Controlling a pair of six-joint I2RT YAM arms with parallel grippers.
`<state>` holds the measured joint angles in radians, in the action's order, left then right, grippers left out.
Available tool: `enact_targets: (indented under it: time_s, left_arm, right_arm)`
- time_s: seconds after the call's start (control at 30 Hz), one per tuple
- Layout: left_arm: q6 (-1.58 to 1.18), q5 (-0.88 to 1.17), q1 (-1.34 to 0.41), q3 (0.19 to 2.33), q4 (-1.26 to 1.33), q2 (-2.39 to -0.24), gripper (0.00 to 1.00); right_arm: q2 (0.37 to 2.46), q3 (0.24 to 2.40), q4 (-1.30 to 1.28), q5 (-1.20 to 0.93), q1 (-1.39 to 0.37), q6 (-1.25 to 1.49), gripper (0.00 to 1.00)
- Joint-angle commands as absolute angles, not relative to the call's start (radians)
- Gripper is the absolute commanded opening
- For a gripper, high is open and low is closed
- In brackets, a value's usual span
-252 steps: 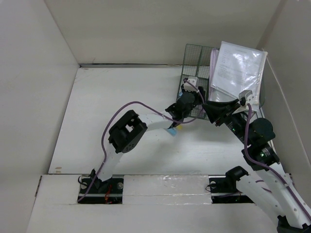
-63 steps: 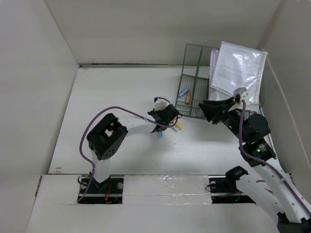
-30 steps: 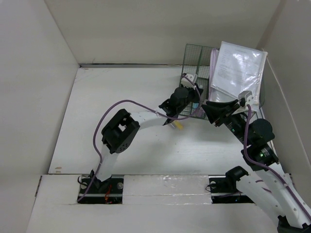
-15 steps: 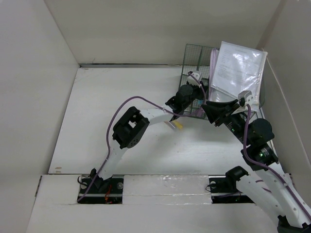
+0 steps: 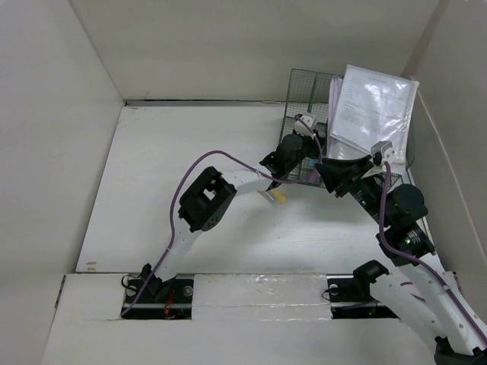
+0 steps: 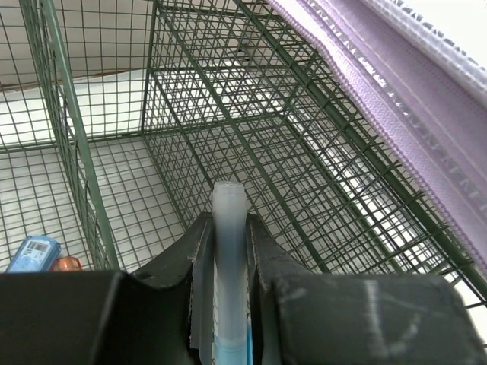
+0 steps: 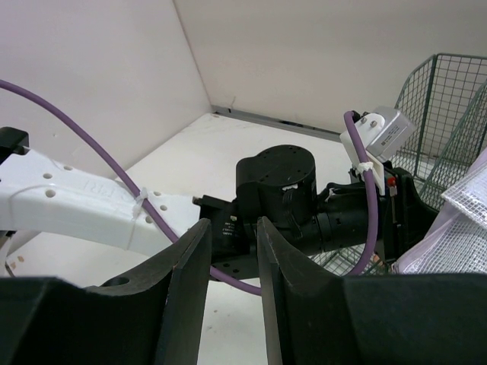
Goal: Organize the desk
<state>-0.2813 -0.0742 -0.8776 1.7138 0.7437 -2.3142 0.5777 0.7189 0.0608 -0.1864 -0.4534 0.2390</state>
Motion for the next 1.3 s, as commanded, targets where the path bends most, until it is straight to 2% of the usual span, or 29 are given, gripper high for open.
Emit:
enact_targets:
  time_s: [0.0,0.03,0.1,0.2,0.27,0.9,1.2,1.27]
  left_arm:
    - [-0.302,-0.057,-0.877,1.726,0.805,-2.298,0.09]
    - [-0.308,-0.057,-0.877,1.714,0.807,-2.295,0.16]
    - [-0.308,-0.06,-0.877,1.704,0.81,-2.29,0.17]
    - [-0.31,-0.061,-0.877,1.684,0.816,-2.28,0.26]
    - [-0.308,-0.061,-0.877,1.677,0.816,-2.272,0.28]
    - [-0.316,-0.098,-0.877,1.513,0.845,-2.086,0.31]
    - [-0.313,-0.152,-0.877,1.569,0.631,-2.04,0.31]
    - [-0.324,-0.161,-0.877,1.514,0.62,-1.999,0.3]
  right_arm:
    - [0.578,0.716,0.114,-0.176,-0.463,0.229,0.36]
    - [0.578,0.715,0.114,-0.175,-0.463,0.229,0.36]
    - [0.578,0.716,0.115,-0.176,-0.463,0.227,0.36]
    - [0.578,0.715,0.114,-0.17,-0.463,0.229,0.36]
    - [0.578,0.715,0.11,-0.158,-0.463,0.222,0.36]
    - [0.568,0.715,0.11,-0.163,-0.463,0.222,0.36]
    - [0.565,0.715,0.107,-0.164,-0.463,0.222,0.36]
    - [0.566,0.716,0.109,-0.167,-0.463,0.224,0.31]
